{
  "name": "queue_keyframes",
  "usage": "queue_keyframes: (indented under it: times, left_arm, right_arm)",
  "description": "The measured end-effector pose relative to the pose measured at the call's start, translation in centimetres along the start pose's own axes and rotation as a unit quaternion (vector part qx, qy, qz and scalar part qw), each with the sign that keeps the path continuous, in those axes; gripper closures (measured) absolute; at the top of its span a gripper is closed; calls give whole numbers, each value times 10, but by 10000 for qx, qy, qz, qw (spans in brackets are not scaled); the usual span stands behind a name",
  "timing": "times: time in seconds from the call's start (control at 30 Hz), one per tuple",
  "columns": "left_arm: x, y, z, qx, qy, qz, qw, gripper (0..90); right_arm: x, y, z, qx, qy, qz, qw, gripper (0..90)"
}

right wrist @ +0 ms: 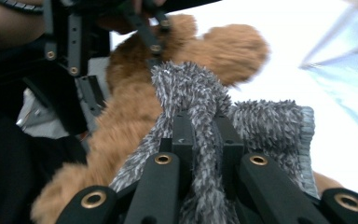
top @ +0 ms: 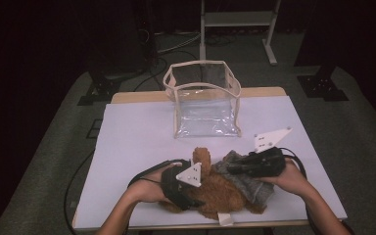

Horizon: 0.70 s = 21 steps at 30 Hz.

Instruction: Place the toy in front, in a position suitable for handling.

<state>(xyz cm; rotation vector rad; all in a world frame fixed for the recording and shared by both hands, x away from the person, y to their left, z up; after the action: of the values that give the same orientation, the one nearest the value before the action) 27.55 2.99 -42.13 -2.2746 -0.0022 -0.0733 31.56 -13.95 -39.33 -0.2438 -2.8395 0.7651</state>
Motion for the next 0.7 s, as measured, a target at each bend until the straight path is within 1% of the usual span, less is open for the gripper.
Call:
queue_keyframes:
  times: [0.07,0.1,0.13,0.2,0.27,0.3,0.37,0.43,0.53,0.63,0.67,0.7]
  left_arm:
    - [0,-3,0,-6,0,-7,10000,376]
    - [1,-6,0,-26,-6,-33,10000,370]
    - [3,-9,0,-95,-48,-76,9999,365]
    - [8,-17,-2,-241,-126,-105,9996,357]
    - [13,-23,-4,-333,-218,-195,9990,344]
    - [16,-26,-6,-397,-276,-220,9986,335]
    - [21,-27,-8,-533,-430,-144,9975,320]
    - [27,-25,-10,-552,-535,-146,9969,297]
    - [34,-23,-9,-517,-662,-107,9964,273]
    - [40,-21,-5,-486,-767,-70,9958,249]
    - [41,-20,-5,-516,-858,-55,9950,239]
    - [42,-20,-4,-528,-903,-14,9945,229]
  right_arm:
    - [6,15,3,147,14,-175,9997,813]
    - [7,20,6,165,40,-226,9996,814]
    - [7,22,9,147,78,-224,9996,814]
    - [7,19,14,54,158,-208,9996,815]
    - [9,15,19,50,191,-175,9997,815]
    - [11,14,21,42,188,-196,9996,816]
    - [15,13,22,31,141,-242,9996,816]
    - [19,13,21,57,48,-243,9997,816]
    - [24,14,20,82,-42,-244,9997,816]
    - [29,13,21,77,-112,-326,9994,817]
    - [31,13,21,74,-129,-355,9993,816]
    - [33,14,21,78,-171,-376,9991,816]
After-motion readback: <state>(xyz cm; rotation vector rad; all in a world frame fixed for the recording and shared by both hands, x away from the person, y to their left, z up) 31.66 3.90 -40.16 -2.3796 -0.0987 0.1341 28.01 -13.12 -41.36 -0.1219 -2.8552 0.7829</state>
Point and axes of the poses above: each handheld gripper's, and its own axes: y roughly forward along the jaws, z roughly out of its underside, x roughly to its left, the point moved 7 cm from there along y, roughly forward along the jaws, and after that the axes turned 2 degrees about -x, right-handed, at the moved point
